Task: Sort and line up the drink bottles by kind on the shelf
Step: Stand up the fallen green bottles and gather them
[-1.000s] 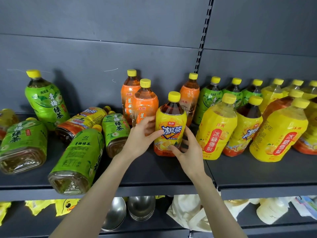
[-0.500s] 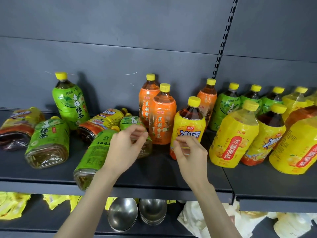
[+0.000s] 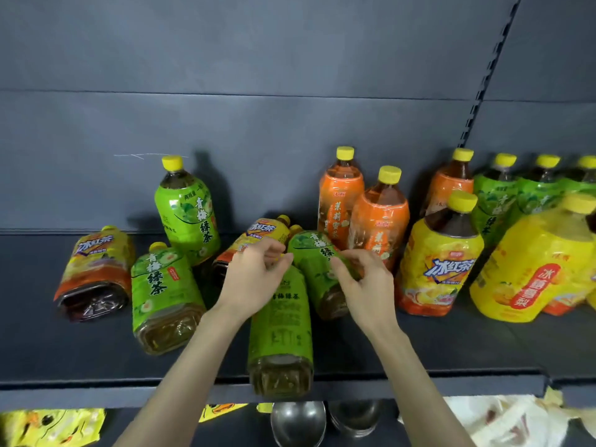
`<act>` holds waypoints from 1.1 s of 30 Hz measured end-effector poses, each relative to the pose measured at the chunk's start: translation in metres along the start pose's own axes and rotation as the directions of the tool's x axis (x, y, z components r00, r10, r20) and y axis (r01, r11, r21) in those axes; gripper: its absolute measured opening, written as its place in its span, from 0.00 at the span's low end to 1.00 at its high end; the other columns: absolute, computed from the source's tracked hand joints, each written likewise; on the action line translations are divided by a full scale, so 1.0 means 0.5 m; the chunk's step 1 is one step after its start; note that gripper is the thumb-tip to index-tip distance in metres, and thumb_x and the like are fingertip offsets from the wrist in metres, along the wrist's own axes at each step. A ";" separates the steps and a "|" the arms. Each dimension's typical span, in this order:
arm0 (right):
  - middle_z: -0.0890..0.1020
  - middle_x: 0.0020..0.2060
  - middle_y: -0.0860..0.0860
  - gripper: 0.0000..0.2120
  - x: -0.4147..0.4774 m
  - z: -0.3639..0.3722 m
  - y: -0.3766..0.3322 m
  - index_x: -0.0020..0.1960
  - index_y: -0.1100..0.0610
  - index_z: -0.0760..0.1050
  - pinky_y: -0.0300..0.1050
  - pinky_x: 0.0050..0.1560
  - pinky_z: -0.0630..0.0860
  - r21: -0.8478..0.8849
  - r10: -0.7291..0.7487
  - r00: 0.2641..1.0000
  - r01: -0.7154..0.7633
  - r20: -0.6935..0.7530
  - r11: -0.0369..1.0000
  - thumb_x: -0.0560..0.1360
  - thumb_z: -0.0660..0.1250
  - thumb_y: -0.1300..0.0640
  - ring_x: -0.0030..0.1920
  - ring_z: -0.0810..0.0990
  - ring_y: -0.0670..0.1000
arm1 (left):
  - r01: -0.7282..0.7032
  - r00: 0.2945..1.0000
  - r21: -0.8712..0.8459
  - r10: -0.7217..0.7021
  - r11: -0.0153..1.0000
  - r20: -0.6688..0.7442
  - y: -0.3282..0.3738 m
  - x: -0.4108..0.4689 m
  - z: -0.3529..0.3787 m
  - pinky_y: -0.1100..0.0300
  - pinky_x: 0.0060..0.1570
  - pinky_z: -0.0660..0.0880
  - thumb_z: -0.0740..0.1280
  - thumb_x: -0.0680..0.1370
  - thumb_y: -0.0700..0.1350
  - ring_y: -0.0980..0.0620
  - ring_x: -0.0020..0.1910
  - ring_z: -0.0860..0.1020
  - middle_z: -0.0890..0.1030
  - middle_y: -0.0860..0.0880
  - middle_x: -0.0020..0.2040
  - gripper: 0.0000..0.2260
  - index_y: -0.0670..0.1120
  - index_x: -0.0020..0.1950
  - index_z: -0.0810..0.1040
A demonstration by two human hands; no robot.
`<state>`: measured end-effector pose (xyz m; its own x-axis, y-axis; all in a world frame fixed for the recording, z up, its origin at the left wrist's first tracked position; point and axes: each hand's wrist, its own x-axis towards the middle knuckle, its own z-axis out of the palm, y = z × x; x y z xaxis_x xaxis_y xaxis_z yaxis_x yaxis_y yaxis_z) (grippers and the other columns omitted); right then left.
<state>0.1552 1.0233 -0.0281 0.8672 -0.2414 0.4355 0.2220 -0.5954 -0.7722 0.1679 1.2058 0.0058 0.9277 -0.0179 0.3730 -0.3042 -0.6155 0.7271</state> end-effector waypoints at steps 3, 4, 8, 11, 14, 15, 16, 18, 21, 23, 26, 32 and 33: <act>0.78 0.56 0.52 0.18 -0.002 0.019 0.002 0.57 0.57 0.77 0.56 0.57 0.75 -0.030 0.126 0.992 -0.126 -0.004 0.992 0.75 0.67 0.45 0.58 0.76 0.55 | -0.002 0.996 0.038 -0.001 0.999 0.086 -0.022 0.050 0.009 0.57 0.56 0.74 0.68 0.76 0.48 0.51 0.52 0.80 0.83 0.48 0.51 0.11 0.43 0.54 0.80; 0.77 0.57 0.52 0.19 -0.002 0.023 0.001 0.58 0.56 0.77 0.56 0.57 0.75 -0.044 0.157 0.988 -0.157 -0.010 0.987 0.75 0.67 0.44 0.59 0.75 0.55 | -0.002 0.993 0.056 -0.004 0.998 0.116 -0.027 0.068 0.014 0.58 0.56 0.73 0.68 0.76 0.49 0.50 0.54 0.79 0.82 0.48 0.53 0.12 0.43 0.56 0.79; 0.76 0.58 0.53 0.24 0.003 0.031 0.000 0.62 0.57 0.73 0.54 0.56 0.75 -0.119 0.279 0.960 -0.277 0.004 0.954 0.75 0.66 0.41 0.57 0.76 0.56 | -0.030 0.975 0.100 0.007 0.995 0.220 -0.042 0.132 0.039 0.55 0.60 0.72 0.66 0.78 0.51 0.48 0.59 0.77 0.80 0.46 0.59 0.17 0.42 0.61 0.78; 0.80 0.52 0.52 0.25 0.005 0.030 0.008 0.63 0.54 0.72 0.54 0.56 0.76 -0.111 0.373 0.923 -0.363 0.091 0.925 0.75 0.63 0.38 0.53 0.79 0.56 | -0.078 0.971 0.213 0.025 0.974 0.238 -0.050 0.167 0.056 0.54 0.60 0.70 0.64 0.78 0.55 0.45 0.60 0.76 0.80 0.45 0.58 0.19 0.43 0.60 0.78; 0.82 0.51 0.49 0.23 0.008 0.021 0.026 0.60 0.50 0.75 0.55 0.58 0.76 -0.024 0.388 0.909 -0.389 0.151 0.921 0.73 0.65 0.36 0.53 0.80 0.54 | -0.134 0.938 0.407 -0.018 0.903 0.347 -0.050 0.186 0.071 0.48 0.64 0.62 0.59 0.77 0.63 0.43 0.65 0.70 0.78 0.45 0.61 0.25 0.46 0.62 0.76; 0.83 0.50 0.48 0.21 0.007 0.019 0.032 0.58 0.48 0.76 0.55 0.58 0.76 0.027 0.387 0.908 -0.396 0.162 0.918 0.72 0.66 0.36 0.53 0.80 0.52 | -0.148 0.922 0.435 -0.034 0.888 0.385 -0.049 0.189 0.076 0.46 0.65 0.59 0.56 0.77 0.65 0.43 0.67 0.68 0.77 0.45 0.62 0.27 0.46 0.63 0.75; 0.83 0.50 0.46 0.19 0.005 0.020 0.038 0.56 0.47 0.77 0.54 0.58 0.77 0.078 0.384 0.909 -0.400 0.164 0.913 0.72 0.67 0.37 0.52 0.81 0.51 | -0.165 0.913 0.455 -0.038 0.875 0.405 -0.049 0.191 0.081 0.44 0.66 0.58 0.55 0.77 0.66 0.43 0.67 0.66 0.76 0.45 0.62 0.28 0.46 0.64 0.75; 0.83 0.49 0.44 0.14 0.000 0.023 0.046 0.53 0.44 0.76 0.53 0.57 0.78 0.153 0.368 0.917 -0.390 0.157 0.908 0.72 0.68 0.39 0.51 0.82 0.47 | -0.178 0.917 0.499 -0.040 0.848 0.397 -0.047 0.191 0.086 0.44 0.66 0.56 0.53 0.77 0.67 0.44 0.68 0.65 0.76 0.45 0.63 0.30 0.46 0.65 0.73; 0.85 0.46 0.44 0.10 -0.009 0.025 0.054 0.51 0.43 0.76 0.52 0.54 0.80 0.239 0.337 0.929 -0.365 0.151 0.900 0.72 0.70 0.41 0.49 0.83 0.45 | -0.164 0.927 0.541 -0.058 0.825 0.370 -0.043 0.185 0.092 0.46 0.66 0.55 0.51 0.77 0.67 0.44 0.69 0.63 0.75 0.43 0.65 0.31 0.45 0.68 0.69; 0.85 0.44 0.42 0.11 -0.014 0.026 0.057 0.50 0.42 0.76 0.52 0.53 0.80 0.277 0.315 0.938 -0.344 0.145 0.897 0.71 0.70 0.40 0.48 0.83 0.43 | -0.145 0.920 0.534 -0.085 0.833 0.383 -0.041 0.185 0.095 0.46 0.67 0.54 0.51 0.77 0.67 0.44 0.70 0.63 0.74 0.43 0.65 0.31 0.46 0.68 0.70; 0.85 0.45 0.41 0.17 -0.021 0.029 0.062 0.55 0.45 0.76 0.53 0.53 0.80 0.309 0.280 0.950 -0.310 0.137 0.899 0.70 0.69 0.39 0.48 0.83 0.44 | -0.101 0.918 0.418 -0.078 0.903 0.390 -0.055 0.192 0.100 0.43 0.68 0.57 0.55 0.75 0.69 0.42 0.67 0.66 0.77 0.42 0.60 0.30 0.47 0.64 0.74; 0.84 0.47 0.40 0.19 -0.036 0.025 0.064 0.61 0.48 0.72 0.41 0.49 0.80 0.409 0.193 0.972 -0.232 0.135 0.882 0.72 0.70 0.47 0.50 0.82 0.42 | 0.011 0.972 -0.139 0.022 0.990 0.232 -0.048 0.169 0.090 0.51 0.64 0.72 0.73 0.70 0.58 0.52 0.62 0.76 0.80 0.50 0.61 0.25 0.48 0.63 0.77; 0.84 0.48 0.40 0.20 -0.037 0.025 0.062 0.62 0.49 0.72 0.39 0.49 0.79 0.423 0.179 0.975 -0.219 0.134 0.879 0.72 0.71 0.49 0.51 0.82 0.42 | 0.008 0.979 -0.231 0.039 0.973 0.201 -0.040 0.163 0.085 0.52 0.63 0.73 0.74 0.70 0.54 0.54 0.60 0.77 0.81 0.51 0.59 0.23 0.49 0.62 0.77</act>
<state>0.1515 1.0188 -0.0661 0.9446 -0.2394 0.2244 0.1933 -0.1466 -0.9701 0.2587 1.1833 -0.0026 0.9395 -0.2000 0.2779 -0.3383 -0.4168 0.8437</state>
